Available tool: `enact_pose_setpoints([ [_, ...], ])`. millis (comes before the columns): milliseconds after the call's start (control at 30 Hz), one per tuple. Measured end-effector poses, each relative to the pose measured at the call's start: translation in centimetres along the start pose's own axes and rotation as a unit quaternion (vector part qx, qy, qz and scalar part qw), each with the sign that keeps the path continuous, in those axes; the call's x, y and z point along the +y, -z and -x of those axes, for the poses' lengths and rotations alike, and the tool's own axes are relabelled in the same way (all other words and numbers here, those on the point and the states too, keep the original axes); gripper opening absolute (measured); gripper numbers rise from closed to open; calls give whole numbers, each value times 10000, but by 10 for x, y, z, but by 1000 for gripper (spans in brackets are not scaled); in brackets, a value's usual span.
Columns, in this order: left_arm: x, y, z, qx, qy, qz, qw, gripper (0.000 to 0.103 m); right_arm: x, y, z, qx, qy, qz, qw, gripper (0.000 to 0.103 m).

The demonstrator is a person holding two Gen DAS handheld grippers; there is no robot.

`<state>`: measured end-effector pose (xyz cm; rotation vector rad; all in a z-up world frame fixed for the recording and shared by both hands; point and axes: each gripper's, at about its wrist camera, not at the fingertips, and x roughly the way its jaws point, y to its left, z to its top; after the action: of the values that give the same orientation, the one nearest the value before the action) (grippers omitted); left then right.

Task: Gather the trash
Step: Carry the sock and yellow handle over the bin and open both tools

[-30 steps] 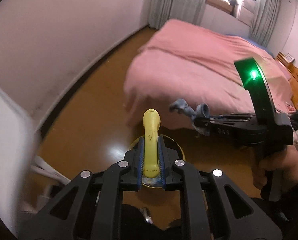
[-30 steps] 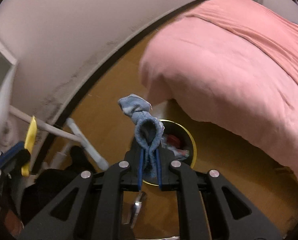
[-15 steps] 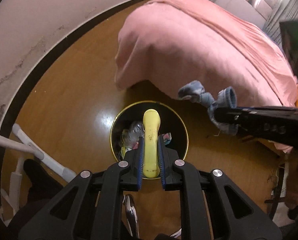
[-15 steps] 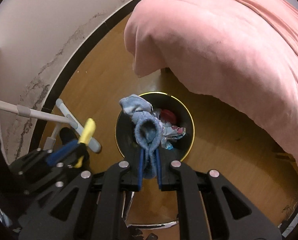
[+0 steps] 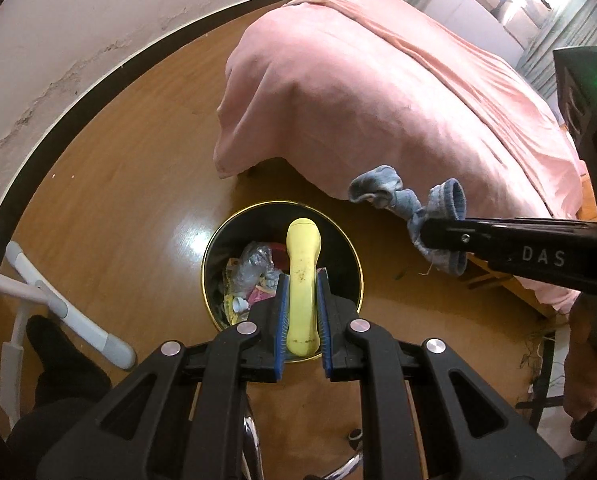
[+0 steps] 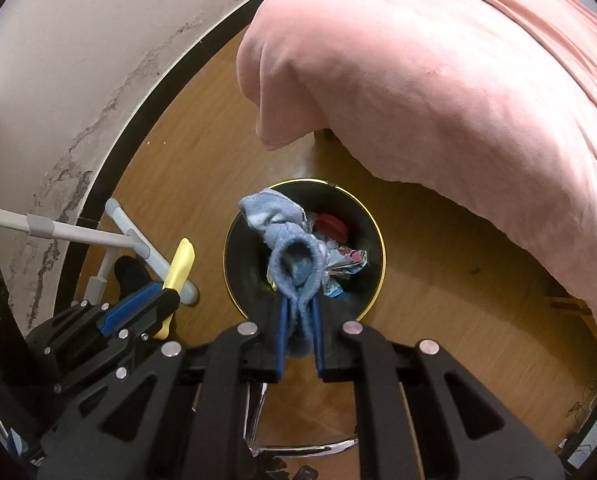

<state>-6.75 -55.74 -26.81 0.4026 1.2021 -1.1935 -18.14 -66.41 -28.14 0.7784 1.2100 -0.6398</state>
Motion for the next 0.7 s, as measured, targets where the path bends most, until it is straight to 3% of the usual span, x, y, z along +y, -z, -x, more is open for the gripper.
enact_pose_setpoints([
  [400,1,1,3,-31,-15,2,10000,17,-1,0,0,-26,10,-34,10000,11],
  [433,1,0,4,-36,-22,16,10000,20,-1,0,0,-21,16,-31,10000,11],
  [500,1,0,5,-74,-22,43,10000,40,-1,0,-1,-16,9,-33,10000,11],
  [600,2,0,9,-181,-16,75,9998,57,-2,1,1,-27,-3,-44,10000,11],
  [700,3,0,11,-212,-28,105,9997,69,-5,0,1,-46,-64,-75,9999,11],
])
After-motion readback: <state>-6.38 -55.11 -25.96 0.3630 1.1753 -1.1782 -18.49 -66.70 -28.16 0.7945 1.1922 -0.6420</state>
